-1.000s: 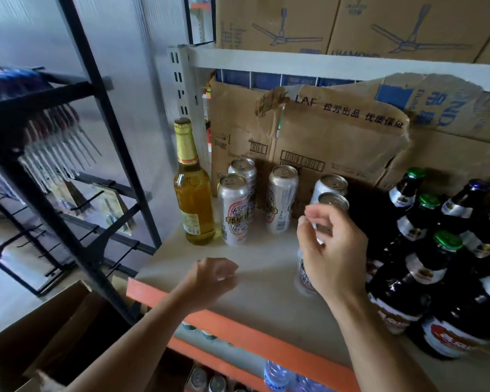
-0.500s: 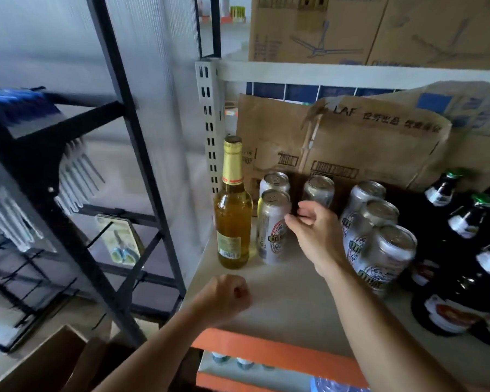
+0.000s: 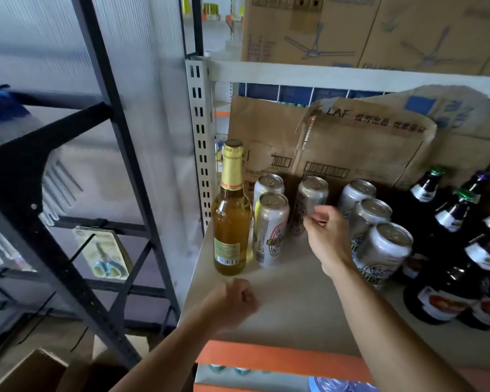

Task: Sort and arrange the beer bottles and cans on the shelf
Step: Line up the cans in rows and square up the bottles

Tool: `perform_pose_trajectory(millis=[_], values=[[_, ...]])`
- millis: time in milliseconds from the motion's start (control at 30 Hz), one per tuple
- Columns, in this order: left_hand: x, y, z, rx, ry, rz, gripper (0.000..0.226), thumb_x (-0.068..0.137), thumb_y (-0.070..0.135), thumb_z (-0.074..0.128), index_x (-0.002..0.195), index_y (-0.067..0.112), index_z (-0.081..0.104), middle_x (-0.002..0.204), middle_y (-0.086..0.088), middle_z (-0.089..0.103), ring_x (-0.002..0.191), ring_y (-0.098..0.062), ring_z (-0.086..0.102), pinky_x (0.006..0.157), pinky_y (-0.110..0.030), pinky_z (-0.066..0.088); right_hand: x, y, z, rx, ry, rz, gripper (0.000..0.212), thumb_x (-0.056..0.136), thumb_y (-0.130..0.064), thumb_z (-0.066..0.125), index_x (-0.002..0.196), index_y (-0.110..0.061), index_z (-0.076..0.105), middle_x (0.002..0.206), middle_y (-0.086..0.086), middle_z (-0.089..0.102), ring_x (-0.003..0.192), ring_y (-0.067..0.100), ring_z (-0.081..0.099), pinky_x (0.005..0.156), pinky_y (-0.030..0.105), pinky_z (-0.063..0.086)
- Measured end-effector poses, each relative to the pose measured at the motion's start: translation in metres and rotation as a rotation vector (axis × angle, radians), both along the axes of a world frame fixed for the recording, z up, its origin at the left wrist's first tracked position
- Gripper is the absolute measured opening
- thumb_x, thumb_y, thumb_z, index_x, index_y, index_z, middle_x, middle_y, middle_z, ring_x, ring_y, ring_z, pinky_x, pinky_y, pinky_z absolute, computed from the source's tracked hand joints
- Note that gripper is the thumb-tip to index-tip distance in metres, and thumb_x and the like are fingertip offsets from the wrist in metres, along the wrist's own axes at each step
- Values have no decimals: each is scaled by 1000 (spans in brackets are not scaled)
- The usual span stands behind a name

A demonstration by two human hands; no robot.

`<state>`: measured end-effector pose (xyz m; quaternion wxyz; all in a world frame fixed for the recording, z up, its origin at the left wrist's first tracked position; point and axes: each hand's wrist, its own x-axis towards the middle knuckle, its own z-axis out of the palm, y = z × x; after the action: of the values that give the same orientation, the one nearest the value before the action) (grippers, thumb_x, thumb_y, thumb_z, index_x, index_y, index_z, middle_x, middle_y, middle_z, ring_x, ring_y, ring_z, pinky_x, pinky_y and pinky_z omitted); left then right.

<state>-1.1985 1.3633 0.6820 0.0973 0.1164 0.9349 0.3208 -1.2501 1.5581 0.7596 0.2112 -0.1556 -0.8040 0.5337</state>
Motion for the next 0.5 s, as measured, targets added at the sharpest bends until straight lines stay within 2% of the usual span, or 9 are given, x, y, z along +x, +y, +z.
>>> perform_pose_trajectory(millis=[33,133,300,400,500], values=[[-1,3,3,27,24,-14,13,82,25,60,70,19,58,69,6,59,66,-9,54,50,-15,35,-2,3,1,3,0,-11,29,85,-11,65,114,-9,61,98,2,63,94,19,61,80,26,43],[-2,16,11,142,101,-38,9,84,22,60,85,17,67,77,7,63,73,-10,60,63,-21,46,-5,9,3,23,-12,-27,30,85,-11,65,115,-7,60,99,1,61,91,15,56,78,23,38],[-8,38,17,206,213,-46,28,89,23,60,116,16,65,111,5,66,100,-2,58,81,-12,43,-2,17,-7,36,-74,-23,33,85,-13,66,117,-7,59,101,1,60,94,15,55,84,30,44],[-13,46,19,186,213,-52,29,90,24,60,118,16,63,116,3,66,103,-5,59,82,-14,45,0,22,-15,5,-106,7,37,86,-13,66,121,-5,57,102,2,58,94,16,56,82,28,44],[-17,49,14,147,172,-68,30,89,23,61,117,15,64,118,0,68,106,-12,63,88,-22,51,2,26,-27,-30,-131,29,36,86,-12,67,119,-3,57,98,2,57,90,18,58,78,29,45]])
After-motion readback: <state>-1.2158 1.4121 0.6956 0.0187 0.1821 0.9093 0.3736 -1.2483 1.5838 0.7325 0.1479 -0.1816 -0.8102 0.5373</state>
